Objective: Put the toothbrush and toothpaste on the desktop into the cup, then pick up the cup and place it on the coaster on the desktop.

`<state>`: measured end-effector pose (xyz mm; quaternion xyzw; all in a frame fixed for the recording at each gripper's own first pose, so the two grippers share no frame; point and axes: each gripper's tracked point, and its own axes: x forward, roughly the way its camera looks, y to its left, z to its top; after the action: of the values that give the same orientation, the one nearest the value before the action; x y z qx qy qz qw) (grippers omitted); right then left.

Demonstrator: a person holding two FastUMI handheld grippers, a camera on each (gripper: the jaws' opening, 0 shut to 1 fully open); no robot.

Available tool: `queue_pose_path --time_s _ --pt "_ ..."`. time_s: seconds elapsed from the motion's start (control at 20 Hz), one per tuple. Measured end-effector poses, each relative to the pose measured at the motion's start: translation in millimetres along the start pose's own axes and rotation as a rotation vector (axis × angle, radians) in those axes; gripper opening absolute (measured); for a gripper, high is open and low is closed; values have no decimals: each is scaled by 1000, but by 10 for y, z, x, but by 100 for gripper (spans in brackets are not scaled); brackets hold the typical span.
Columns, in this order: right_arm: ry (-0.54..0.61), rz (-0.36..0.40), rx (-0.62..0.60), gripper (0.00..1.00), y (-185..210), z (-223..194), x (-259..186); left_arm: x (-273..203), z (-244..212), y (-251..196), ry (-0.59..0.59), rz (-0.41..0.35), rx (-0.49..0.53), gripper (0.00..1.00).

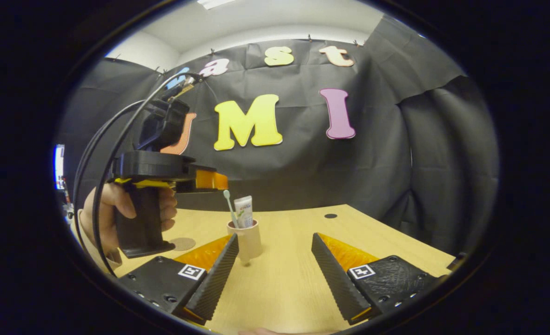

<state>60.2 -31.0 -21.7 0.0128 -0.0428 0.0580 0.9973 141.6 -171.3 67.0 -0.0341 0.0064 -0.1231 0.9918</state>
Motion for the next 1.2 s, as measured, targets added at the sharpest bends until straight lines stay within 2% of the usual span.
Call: queue_pose_path --time_s 0.2,0.3,0.5,0.85,1.0,1.2 --pt "17 17 -44 96 146 31 53 -337 -18 237 -34 44 34 77" --pt "56 60 -72 96 298 9 115 -523 -71 315 -39 50 56 78" --pt "140 72 -89 97 376 3 332 -878 -141 565 -68 99 91 82" --pt "419 115 -92 96 539 -169 1020 -1200 -484 997 -47 166 82 84" --pt "565 127 -61 96 588 -304 1262 -1251 -681 1201 -31 188 90 92" --pt "714 105 -150 96 596 -543 1522 -1319 -831 1464 -13 232 78 93"
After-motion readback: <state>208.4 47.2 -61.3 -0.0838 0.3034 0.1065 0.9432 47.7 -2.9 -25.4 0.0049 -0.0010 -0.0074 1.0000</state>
